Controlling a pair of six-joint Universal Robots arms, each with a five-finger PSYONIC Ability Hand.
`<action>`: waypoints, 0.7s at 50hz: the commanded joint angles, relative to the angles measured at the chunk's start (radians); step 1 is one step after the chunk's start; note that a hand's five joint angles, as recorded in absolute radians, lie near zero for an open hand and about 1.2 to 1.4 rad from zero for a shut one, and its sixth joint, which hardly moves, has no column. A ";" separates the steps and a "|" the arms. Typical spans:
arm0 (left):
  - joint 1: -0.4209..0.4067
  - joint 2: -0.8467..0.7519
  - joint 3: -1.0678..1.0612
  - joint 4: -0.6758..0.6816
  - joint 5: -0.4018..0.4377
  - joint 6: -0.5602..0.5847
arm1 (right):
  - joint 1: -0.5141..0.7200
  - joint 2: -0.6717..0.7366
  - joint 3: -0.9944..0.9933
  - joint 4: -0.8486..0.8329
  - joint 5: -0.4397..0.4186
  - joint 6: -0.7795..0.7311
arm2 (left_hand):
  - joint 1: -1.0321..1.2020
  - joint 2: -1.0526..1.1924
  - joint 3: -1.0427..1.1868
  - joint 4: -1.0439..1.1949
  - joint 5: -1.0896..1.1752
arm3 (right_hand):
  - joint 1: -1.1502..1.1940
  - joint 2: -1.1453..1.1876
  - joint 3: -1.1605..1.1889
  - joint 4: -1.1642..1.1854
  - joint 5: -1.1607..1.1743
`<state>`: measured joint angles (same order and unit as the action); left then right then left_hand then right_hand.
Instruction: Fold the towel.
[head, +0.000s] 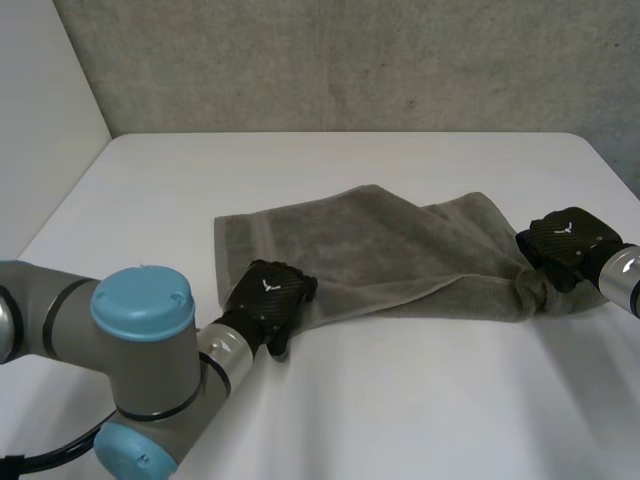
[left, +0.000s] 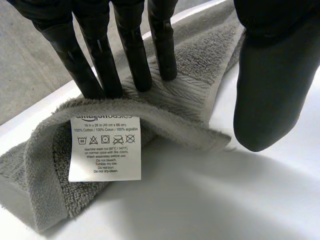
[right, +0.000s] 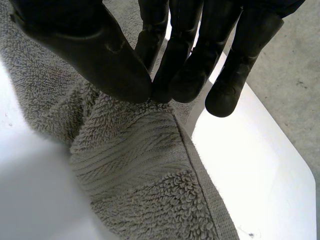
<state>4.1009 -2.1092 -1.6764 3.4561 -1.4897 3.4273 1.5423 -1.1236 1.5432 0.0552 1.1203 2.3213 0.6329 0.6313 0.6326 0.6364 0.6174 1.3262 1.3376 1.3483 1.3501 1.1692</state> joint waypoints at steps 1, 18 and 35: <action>0.004 -0.034 0.037 -0.002 0.000 0.053 | 0.001 0.002 0.000 0.000 0.000 0.000 | -0.091 -0.089 -0.090 -0.094 -0.250 | 0.070 0.059 0.048 0.046 0.053; 0.025 -0.095 0.129 0.002 -0.043 0.122 | -0.001 0.013 0.000 -0.001 0.000 -0.002 | -0.055 -0.054 -0.055 -0.059 -0.214 | 0.070 0.059 0.048 0.046 0.053; 0.029 -0.132 0.172 -0.003 -0.034 0.119 | -0.001 0.027 -0.002 -0.001 0.003 -0.002 | 0.176 0.177 0.176 0.172 0.017 | 0.070 0.059 0.048 0.046 0.053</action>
<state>4.1296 -2.2406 -1.5028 3.4554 -1.5309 3.5494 1.5416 -1.1001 1.5429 0.0537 1.1220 2.3193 0.8061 0.8046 0.8061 0.8079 0.7999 1.3262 1.3376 1.3483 1.3501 1.1692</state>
